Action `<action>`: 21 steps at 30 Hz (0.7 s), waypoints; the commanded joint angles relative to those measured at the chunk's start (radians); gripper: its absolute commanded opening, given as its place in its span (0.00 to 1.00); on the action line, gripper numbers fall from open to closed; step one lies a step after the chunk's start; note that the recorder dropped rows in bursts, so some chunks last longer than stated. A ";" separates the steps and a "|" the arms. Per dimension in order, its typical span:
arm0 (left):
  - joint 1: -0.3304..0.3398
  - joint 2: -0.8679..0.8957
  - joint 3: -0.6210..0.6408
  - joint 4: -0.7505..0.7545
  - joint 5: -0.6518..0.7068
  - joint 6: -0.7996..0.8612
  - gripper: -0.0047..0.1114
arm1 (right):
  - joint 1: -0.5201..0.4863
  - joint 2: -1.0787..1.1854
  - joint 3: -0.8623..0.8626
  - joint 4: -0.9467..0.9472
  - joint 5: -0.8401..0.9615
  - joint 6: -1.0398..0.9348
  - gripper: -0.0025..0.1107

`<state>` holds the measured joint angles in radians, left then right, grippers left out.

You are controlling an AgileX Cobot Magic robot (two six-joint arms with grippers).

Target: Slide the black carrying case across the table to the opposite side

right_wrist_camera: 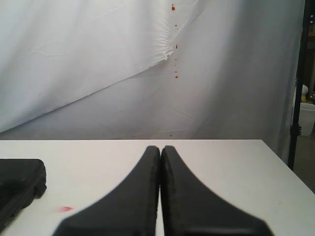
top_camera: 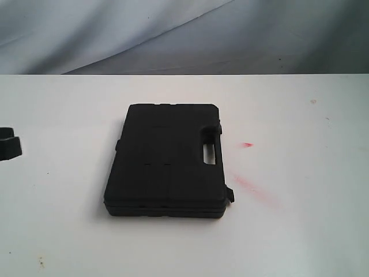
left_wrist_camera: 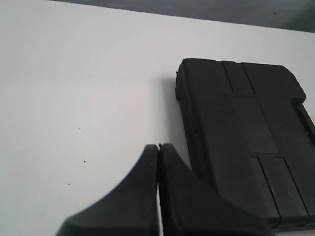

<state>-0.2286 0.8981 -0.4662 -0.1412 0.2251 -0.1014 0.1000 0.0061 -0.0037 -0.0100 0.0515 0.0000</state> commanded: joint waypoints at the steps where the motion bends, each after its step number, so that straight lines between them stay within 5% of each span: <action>1: 0.038 -0.117 0.084 -0.010 -0.056 0.005 0.04 | -0.009 -0.006 0.004 0.005 -0.002 0.000 0.02; 12: 0.123 -0.375 0.246 -0.014 -0.128 0.012 0.04 | -0.009 -0.006 0.004 0.005 -0.002 0.000 0.02; 21: 0.132 -0.629 0.387 -0.038 -0.162 0.089 0.04 | -0.009 -0.006 0.004 0.005 -0.002 0.000 0.02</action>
<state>-0.0991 0.3313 -0.1192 -0.1635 0.0893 -0.0459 0.1000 0.0061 -0.0037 -0.0100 0.0515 0.0000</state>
